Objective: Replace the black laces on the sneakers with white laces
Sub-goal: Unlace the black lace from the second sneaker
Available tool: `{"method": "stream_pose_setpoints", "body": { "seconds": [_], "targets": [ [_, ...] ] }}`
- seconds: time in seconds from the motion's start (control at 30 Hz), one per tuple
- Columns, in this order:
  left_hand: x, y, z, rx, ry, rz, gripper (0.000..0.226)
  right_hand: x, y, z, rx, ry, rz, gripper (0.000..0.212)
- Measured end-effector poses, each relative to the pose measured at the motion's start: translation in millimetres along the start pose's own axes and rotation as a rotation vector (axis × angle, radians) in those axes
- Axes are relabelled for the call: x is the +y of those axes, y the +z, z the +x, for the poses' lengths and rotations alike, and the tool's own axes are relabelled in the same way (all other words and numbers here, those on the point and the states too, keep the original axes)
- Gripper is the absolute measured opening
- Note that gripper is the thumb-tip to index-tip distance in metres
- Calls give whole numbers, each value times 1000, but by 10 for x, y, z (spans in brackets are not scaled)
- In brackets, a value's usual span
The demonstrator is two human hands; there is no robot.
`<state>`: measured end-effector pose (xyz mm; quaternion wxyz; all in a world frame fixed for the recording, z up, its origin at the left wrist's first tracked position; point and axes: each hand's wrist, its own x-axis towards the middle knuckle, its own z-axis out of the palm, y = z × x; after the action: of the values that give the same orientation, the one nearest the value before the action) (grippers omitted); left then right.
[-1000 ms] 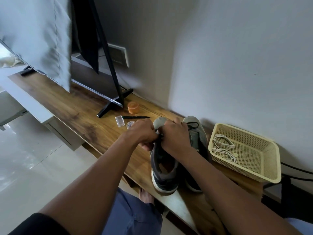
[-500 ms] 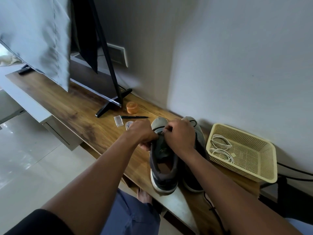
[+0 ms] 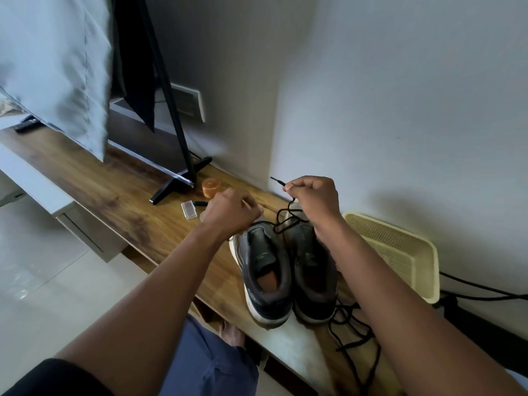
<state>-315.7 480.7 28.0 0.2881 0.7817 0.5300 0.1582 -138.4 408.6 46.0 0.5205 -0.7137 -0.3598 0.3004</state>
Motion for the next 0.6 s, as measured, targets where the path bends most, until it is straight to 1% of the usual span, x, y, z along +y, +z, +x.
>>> {"method": "stream_pose_setpoints", "body": {
  "seconds": [0.1, 0.17, 0.2, 0.23, 0.27, 0.37, 0.47, 0.53, 0.6],
  "targets": [
    [119, -4, -115, 65, 78, -357, 12, -38, -59, -132, -66, 39, 40, 13],
    [218, 10, -212, 115, 128, -501, 11, -83, -134, -219, -107, 81, 100, 24],
    [275, 19, -263, 140, 151, -531, 16, -110, -188, -274, -120, 99, 133, 29],
    [322, 32, -310, 159, 163, -539, 23, -129, -236, -328, -132, 109, 161, 31],
    [377, 48, -357, 172, 172, -527, 29, -149, -296, -383, -145, 110, 174, 28],
    [552, 116, -498, 166, 216, -454, 39, -185, -508, -549, -216, 125, 168, 7],
    [685, 182, -679, 63, 282, -423, 45, -172, -731, -743, -286, 167, 215, 24],
    [720, 198, -783, -10, 337, -412, 47, -171, -843, -877, -328, 173, 255, 27],
    [742, 198, -869, -46, 379, -385, 46, -167, -940, -988, -364, 164, 269, 28]
  ]
}}
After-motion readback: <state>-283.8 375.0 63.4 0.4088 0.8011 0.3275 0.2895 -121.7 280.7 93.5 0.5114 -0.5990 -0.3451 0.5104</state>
